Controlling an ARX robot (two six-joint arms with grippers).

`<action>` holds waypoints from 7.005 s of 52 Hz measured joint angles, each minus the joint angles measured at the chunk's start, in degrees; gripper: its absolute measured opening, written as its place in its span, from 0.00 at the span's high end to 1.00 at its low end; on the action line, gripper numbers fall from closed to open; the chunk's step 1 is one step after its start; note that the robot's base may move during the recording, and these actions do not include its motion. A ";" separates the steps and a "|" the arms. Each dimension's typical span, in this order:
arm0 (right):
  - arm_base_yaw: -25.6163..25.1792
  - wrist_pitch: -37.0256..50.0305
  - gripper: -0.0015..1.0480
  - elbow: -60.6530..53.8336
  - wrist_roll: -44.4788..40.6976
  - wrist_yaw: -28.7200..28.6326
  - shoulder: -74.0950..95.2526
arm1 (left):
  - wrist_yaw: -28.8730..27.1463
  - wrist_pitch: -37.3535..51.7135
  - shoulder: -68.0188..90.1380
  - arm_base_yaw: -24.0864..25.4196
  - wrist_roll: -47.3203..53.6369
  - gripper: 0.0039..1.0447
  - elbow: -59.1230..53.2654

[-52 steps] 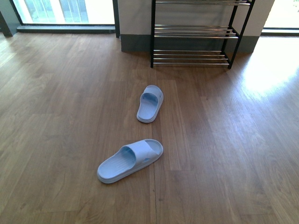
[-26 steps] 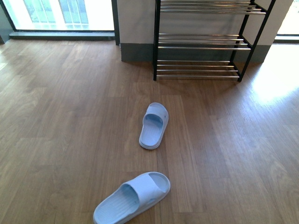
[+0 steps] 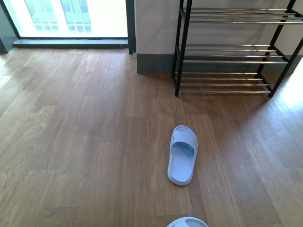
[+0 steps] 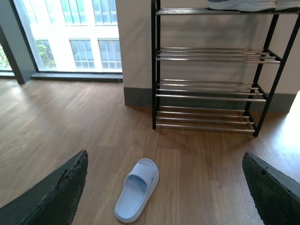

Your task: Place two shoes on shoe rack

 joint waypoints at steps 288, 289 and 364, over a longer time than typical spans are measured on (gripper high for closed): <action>-12.68 10.43 0.99 13.53 12.74 -15.39 54.12 | 0.09 -0.02 0.00 0.00 0.00 0.09 0.00; -12.68 10.43 0.99 13.53 12.74 -15.41 54.12 | 0.09 -0.02 0.00 0.00 0.00 0.09 0.00; -12.68 10.40 0.99 13.55 12.74 -15.39 54.21 | 2.43 41.07 140.19 1.09 21.57 0.09 38.23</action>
